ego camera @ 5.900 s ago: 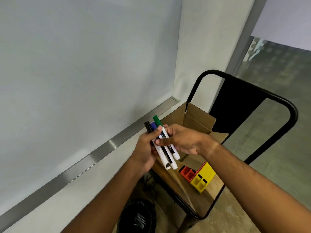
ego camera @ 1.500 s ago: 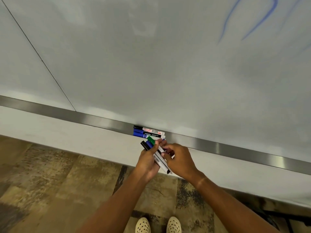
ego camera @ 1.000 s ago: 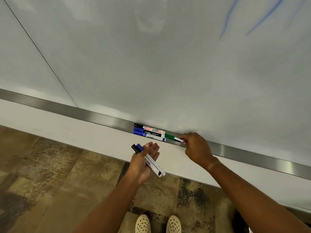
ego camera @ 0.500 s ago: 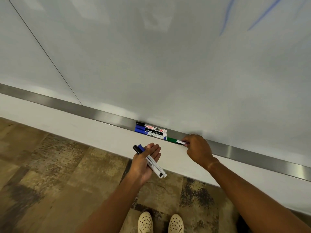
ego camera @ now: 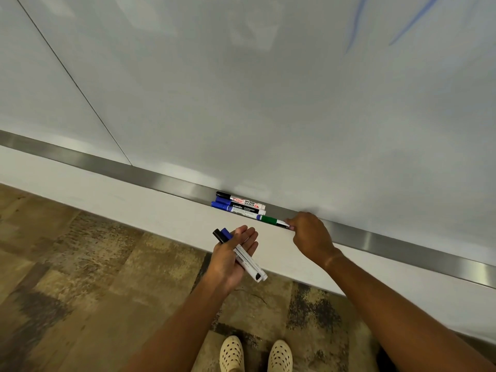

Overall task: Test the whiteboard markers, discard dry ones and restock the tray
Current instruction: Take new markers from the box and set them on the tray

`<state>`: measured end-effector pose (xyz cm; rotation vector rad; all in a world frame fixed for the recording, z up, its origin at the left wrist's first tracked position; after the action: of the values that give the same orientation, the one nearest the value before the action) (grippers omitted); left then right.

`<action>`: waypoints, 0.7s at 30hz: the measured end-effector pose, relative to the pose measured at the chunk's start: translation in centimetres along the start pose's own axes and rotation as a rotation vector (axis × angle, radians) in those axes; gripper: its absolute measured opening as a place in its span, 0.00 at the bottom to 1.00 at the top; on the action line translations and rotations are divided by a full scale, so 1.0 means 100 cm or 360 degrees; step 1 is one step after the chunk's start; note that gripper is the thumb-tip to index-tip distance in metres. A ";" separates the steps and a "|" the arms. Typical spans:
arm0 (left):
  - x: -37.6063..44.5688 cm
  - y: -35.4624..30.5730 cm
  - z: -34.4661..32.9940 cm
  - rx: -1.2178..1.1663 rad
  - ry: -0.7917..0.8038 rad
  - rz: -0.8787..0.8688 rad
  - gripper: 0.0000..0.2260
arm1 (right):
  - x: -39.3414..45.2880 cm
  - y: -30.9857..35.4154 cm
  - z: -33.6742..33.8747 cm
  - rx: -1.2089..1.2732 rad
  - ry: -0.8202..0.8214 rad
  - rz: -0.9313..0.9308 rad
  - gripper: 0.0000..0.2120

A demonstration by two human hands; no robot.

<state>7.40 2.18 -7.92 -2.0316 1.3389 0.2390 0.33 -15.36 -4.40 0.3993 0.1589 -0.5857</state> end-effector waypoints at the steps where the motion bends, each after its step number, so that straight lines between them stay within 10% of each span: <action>1: 0.000 0.000 -0.001 0.0003 0.0008 0.0000 0.22 | -0.001 0.001 0.000 -0.0059 -0.0023 0.0021 0.20; 12: -0.001 0.003 -0.015 0.0027 0.0110 0.0016 0.19 | -0.028 0.032 0.028 0.0367 -0.0375 0.0219 0.09; 21: 0.008 0.005 -0.031 0.0097 0.0231 0.0052 0.22 | -0.046 0.076 0.004 0.1011 0.0277 0.0363 0.08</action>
<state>6.67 -0.53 -6.21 -2.0092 1.4507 0.0652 0.87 -7.49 -0.43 1.0717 0.0883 -0.3642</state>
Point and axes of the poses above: each hand's wrist, its own x-axis towards the middle knuckle, its own z-axis out of the back of the hand, y = z × x, the point moved 9 cm from there along x, towards the middle knuckle, and after that the axes turned 10 degrees about y, right-handed, at the moved point
